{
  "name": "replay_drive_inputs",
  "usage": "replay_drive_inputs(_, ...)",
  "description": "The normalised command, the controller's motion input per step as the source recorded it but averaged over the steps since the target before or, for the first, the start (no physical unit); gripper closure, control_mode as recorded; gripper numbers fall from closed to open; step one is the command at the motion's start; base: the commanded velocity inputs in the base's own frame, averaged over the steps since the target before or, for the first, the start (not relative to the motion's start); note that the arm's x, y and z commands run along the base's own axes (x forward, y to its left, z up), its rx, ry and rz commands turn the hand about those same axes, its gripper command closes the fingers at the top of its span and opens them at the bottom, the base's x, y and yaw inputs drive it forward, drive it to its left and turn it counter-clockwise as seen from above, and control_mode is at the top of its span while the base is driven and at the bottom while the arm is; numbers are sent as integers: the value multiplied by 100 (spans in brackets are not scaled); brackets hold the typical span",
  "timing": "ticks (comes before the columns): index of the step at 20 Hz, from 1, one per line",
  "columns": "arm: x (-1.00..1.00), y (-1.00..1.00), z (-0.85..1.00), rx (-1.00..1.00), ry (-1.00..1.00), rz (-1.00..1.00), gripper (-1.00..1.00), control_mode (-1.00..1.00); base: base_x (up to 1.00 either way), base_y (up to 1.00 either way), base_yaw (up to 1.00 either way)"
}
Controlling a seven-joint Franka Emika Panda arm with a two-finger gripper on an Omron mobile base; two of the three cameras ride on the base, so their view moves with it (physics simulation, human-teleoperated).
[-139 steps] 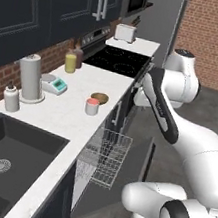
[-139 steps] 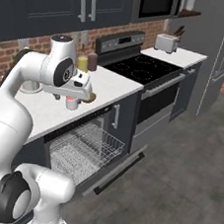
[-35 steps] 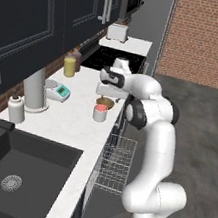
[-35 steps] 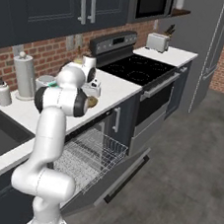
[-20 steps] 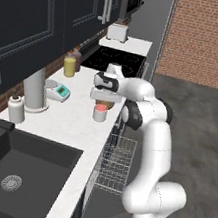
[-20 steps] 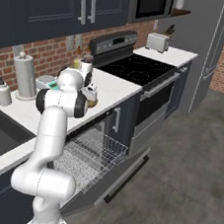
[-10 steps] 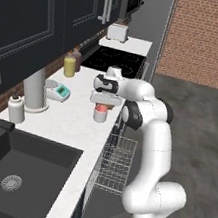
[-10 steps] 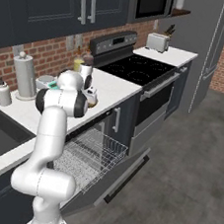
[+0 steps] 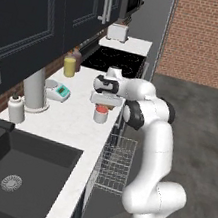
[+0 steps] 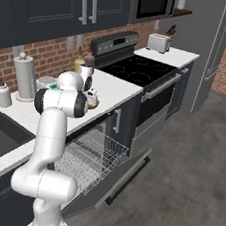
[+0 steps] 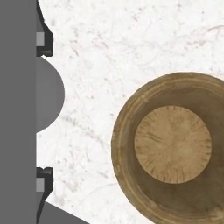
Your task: Pick up the cup and bowl from the counter, place them in the dishwasher, and close the dishwasher door.
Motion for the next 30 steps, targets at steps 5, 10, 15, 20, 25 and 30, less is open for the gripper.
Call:
replay_drive_inputs(5,13,0,11,0,0,0,-100,-100,0,0,0)
replay_drive_inputs(10,15,0,31,0,0,0,-100,-100,0,0,0)
replay_drive_inputs(15,3,0,41,0,0,0,-100,-100,0,0,0)
replay_drive_inputs(20,-54,0,8,0,0,0,-100,-100,0,0,0)
replay_drive_inputs(25,-99,-4,0,0,-2,0,-100,-100,0,0,0)
replay_drive_inputs(30,-100,-10,0,1,-6,0,-100,-100,0,0,0)
